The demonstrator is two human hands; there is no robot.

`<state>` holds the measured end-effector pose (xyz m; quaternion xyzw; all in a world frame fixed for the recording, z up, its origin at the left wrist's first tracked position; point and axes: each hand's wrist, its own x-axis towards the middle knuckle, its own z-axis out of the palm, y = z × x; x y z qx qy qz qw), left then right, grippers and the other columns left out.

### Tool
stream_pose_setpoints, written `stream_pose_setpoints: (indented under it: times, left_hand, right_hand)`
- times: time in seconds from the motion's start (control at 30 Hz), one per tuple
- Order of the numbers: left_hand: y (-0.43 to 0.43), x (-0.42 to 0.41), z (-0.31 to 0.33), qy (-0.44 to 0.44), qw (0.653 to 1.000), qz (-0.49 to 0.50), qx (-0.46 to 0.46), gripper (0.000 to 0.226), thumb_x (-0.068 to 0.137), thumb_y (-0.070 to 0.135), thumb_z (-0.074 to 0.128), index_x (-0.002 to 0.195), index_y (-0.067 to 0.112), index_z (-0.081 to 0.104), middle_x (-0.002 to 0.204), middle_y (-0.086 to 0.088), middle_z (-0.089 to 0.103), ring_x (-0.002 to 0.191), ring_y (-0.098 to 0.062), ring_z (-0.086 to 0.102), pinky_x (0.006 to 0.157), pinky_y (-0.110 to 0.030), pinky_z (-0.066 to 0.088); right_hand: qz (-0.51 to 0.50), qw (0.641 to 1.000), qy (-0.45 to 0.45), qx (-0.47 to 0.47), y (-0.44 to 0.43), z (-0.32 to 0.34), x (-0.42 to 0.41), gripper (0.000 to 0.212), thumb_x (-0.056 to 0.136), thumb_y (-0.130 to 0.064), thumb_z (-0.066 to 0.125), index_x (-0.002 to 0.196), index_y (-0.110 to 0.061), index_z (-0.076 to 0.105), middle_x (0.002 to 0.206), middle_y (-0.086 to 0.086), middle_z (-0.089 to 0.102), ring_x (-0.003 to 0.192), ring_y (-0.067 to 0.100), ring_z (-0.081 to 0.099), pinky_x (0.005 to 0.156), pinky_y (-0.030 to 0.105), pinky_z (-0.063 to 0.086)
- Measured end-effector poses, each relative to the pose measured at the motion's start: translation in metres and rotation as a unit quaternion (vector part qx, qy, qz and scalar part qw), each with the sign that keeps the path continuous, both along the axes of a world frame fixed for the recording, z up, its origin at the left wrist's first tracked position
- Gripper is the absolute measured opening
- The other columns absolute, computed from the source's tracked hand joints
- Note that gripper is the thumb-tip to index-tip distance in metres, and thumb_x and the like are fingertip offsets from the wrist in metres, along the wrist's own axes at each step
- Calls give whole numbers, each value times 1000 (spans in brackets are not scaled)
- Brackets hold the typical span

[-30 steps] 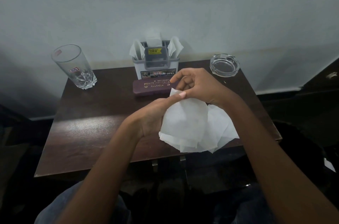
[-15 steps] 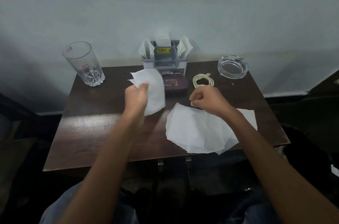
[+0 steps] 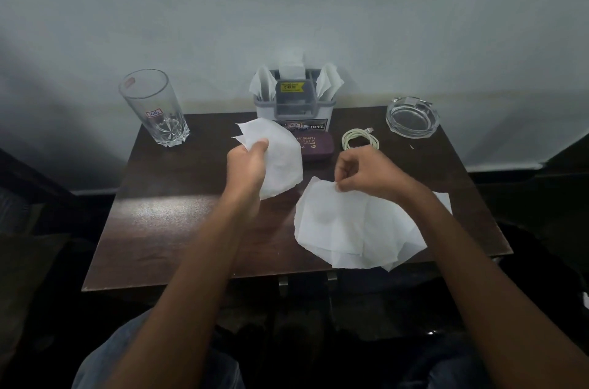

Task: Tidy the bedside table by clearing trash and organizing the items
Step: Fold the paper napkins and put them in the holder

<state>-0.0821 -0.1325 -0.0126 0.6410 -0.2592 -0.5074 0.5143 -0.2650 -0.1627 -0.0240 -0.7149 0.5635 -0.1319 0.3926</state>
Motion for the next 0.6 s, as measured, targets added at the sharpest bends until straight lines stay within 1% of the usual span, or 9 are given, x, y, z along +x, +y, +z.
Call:
stream_pose_setpoints:
  times: [0.13,0.2,0.27,0.3,0.37,0.4,0.47,0.5,0.6]
  left_hand:
    - [0,-3,2,-8,1000,-23,-3,17,96,20,47,80,19,54,81,4,59,73,-13,58,67,-30,49]
    - [1,-4,1,-3,999,-42,2,12,96,21,48,88,16,55,86,1,61,75,-14,59,67,-31,49]
    - [2,-6,2,41,996,-75,16,17,95,21,49,105,9,56,93,-5,63,80,-20,62,65,-32,51]
    - [3,-8,2,67,993,-97,22,22,95,19,49,110,6,56,96,-9,64,81,-22,62,66,-33,52]
    - [4,-12,2,96,983,-151,42,24,95,17,49,111,3,58,95,-12,65,79,-23,63,69,-33,51]
    - [6,-14,2,108,976,-181,56,22,94,17,49,109,3,60,93,-11,66,78,-22,64,70,-33,50]
    - [8,-17,3,128,960,-234,81,19,93,19,51,100,7,64,88,-8,68,76,-20,64,72,-33,50]
    - [9,-18,3,134,953,-255,89,20,93,23,52,97,9,65,86,-6,69,76,-19,64,73,-32,51]
    - [10,-22,1,154,939,-290,100,35,91,45,48,99,15,65,89,-2,70,77,-16,65,72,-31,51]
  right_hand:
    - [34,997,-50,47,3,20,-4,22,71,9,70,65,-9,60,63,2,60,50,-2,53,54,11,44]
    - [44,995,-68,49,4,30,-6,16,71,9,71,69,-4,62,65,4,62,52,0,54,52,11,43]
    - [52,994,-84,43,6,38,-6,12,70,7,72,72,0,63,68,7,63,57,7,56,53,17,45]
    - [54,993,-94,41,7,42,-5,12,70,7,73,74,1,63,70,9,64,60,11,58,56,24,48]
    - [56,991,-119,37,8,48,-2,14,71,7,72,75,-2,62,73,11,65,66,18,59,65,39,52]
    - [56,989,-132,29,8,52,-2,16,71,9,71,76,-3,62,72,9,65,67,18,59,67,37,52]
    - [53,988,-145,5,6,56,-1,21,70,11,70,77,-7,62,71,6,63,66,14,56,65,21,49]
    - [49,988,-145,-5,5,57,-2,23,70,11,71,78,-9,62,72,7,63,65,12,56,63,17,48]
    - [22,989,-142,-27,3,55,-4,24,70,10,71,86,-7,64,72,8,63,63,14,55,60,15,47]
